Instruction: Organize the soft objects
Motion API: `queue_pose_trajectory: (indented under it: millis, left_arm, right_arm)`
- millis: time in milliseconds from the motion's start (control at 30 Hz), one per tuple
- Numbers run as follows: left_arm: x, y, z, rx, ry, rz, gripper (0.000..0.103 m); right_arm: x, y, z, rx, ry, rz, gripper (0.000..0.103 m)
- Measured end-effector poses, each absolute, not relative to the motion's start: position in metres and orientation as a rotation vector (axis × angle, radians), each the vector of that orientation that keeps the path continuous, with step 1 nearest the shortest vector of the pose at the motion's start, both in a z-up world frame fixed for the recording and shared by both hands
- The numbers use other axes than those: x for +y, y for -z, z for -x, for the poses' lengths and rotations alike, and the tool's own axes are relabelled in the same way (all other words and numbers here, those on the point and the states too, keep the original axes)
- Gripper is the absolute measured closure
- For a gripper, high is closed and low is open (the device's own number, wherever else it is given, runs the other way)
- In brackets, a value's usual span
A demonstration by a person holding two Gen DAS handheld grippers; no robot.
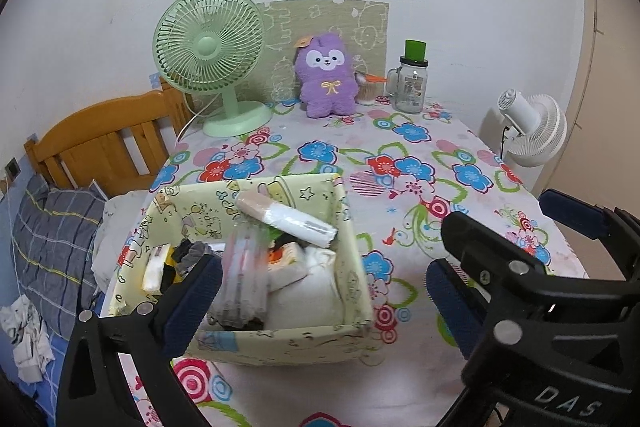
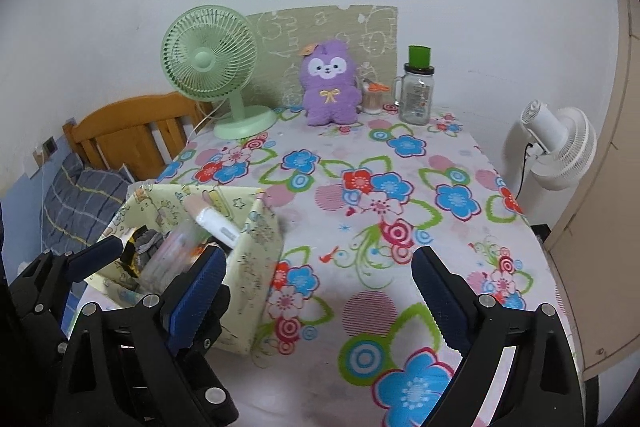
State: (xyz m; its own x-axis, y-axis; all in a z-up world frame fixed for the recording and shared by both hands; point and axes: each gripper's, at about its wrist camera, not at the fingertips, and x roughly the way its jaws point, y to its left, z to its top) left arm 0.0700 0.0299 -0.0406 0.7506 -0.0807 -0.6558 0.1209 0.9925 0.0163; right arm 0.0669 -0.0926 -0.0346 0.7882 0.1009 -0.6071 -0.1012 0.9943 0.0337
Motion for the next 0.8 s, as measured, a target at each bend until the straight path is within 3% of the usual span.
queue_pose_trajectory:
  millis: [800]
  left_arm:
    - [-0.025,0.006,-0.036,0.639,0.106,-0.039,0.0]
  right_arm:
    - [-0.178,0.003,-0.027,0.566,-0.046,-0.04,0.007]
